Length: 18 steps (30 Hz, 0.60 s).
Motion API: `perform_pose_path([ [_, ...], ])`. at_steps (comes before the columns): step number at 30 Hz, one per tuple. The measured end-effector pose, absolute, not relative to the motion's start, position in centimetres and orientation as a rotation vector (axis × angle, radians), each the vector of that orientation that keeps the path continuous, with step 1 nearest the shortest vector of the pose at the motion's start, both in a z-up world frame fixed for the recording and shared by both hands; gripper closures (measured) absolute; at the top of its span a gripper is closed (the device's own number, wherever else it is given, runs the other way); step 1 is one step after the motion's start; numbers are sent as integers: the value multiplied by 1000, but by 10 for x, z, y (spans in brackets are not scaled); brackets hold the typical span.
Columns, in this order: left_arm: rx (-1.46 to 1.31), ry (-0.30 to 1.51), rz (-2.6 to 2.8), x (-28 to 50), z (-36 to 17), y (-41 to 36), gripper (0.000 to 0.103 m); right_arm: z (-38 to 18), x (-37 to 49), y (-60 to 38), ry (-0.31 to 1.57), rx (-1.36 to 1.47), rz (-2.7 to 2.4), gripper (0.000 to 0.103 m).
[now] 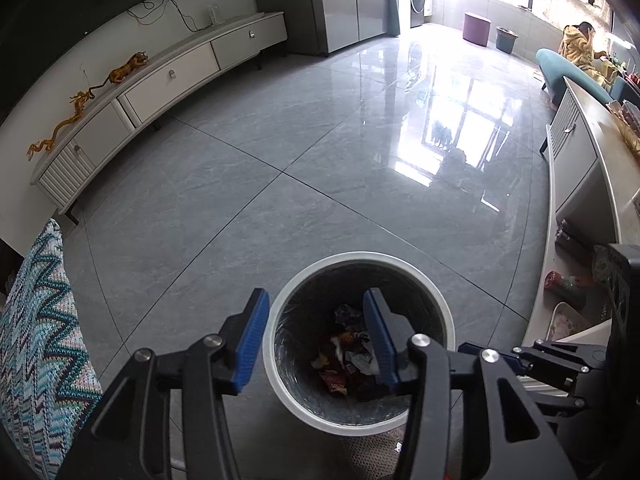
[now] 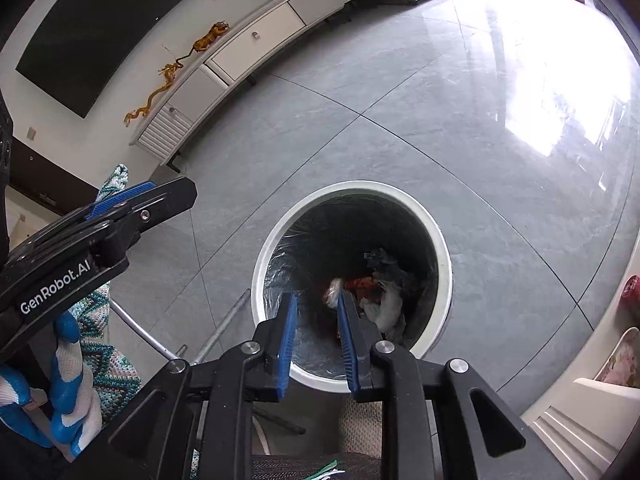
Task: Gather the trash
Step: 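Open both tools to drop the wrapper and tissue into the bin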
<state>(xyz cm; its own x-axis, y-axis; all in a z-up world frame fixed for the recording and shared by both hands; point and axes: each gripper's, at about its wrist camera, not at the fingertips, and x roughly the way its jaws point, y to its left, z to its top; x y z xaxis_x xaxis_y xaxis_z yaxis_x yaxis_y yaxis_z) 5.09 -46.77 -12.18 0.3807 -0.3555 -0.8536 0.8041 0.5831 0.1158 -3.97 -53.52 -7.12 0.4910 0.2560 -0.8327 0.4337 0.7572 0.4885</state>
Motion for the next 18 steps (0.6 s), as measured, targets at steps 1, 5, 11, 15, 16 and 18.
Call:
perform_pose_path([
  [1, 580, 895, -792, 51, -121, -467, 54, -71, -40, -536, 1078, 740, -120, 81],
  [5, 579, 870, -774, 47, -115, -464, 49, -71, -41, -537, 1071, 740, -118, 79],
  [11, 567, 822, -756, 39, -96, -454, 45, -58, -44, -529, 1047, 726, -102, 78],
  [15, 549, 792, -746, 31, -80, -445, 45, -42, -47, -525, 1021, 698, -95, 75],
  [16, 543, 784, -743, 29, -75, -442, 45, -38, -48, -523, 1015, 691, -95, 73],
  [18, 531, 771, -736, 26, -66, -437, 43, -27, -50, -520, 994, 671, -93, 70],
])
